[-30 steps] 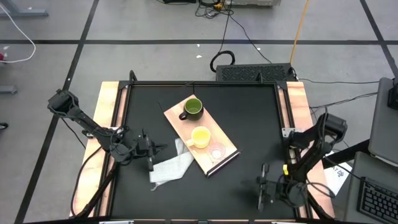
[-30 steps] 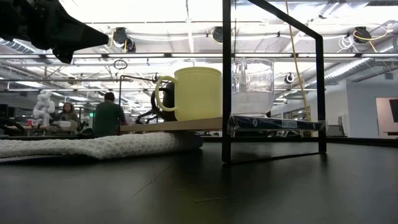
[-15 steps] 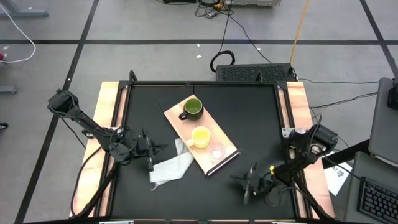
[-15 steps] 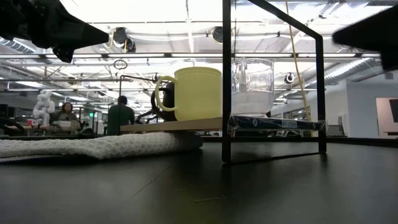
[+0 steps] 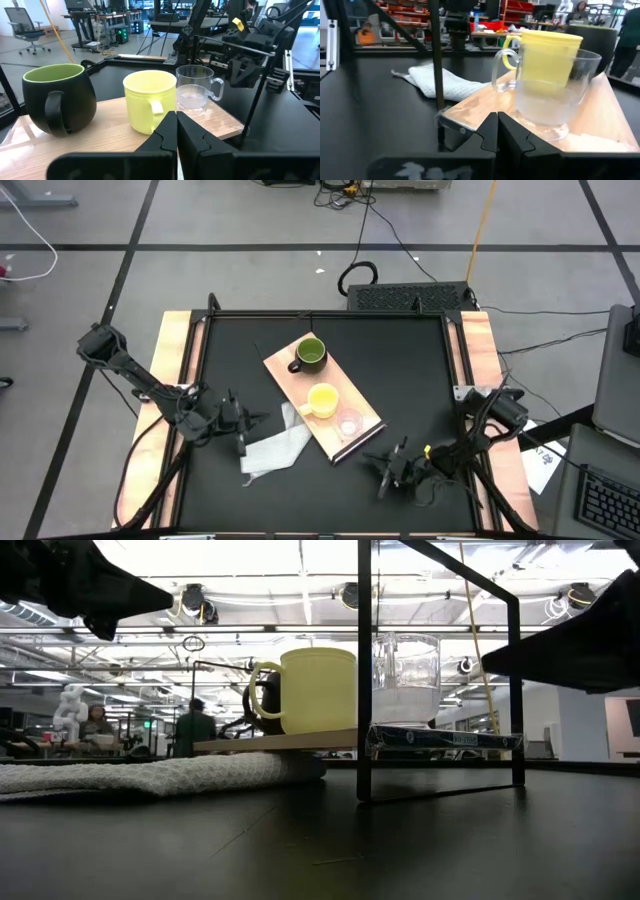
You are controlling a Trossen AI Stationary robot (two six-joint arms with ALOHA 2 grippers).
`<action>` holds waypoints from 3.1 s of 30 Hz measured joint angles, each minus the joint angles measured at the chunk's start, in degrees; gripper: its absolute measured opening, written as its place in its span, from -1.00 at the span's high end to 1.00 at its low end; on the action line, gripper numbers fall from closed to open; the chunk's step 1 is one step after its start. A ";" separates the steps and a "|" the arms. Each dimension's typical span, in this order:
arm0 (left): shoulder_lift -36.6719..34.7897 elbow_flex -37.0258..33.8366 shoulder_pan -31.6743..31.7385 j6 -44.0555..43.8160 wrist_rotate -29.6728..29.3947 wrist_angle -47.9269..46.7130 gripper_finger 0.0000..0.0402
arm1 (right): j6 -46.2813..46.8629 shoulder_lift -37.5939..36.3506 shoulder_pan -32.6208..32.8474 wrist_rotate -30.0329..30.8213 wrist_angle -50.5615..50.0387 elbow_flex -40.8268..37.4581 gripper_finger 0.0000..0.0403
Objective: Stack small to large cups/mugs on shelf
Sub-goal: Adjust all the mugs
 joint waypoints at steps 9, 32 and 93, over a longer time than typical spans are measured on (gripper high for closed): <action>0.00 0.00 -1.07 0.24 -0.04 0.01 1.00 | -1.19 0.17 -2.33 -0.89 0.02 0.70 1.00; -0.01 0.00 -1.07 0.20 -0.07 -0.62 1.00 | -5.38 0.14 -9.17 -10.00 1.26 2.38 1.00; 0.00 0.02 -2.58 -0.39 -0.09 -2.65 1.00 | -9.33 3.68 -14.12 -17.54 1.08 8.18 1.00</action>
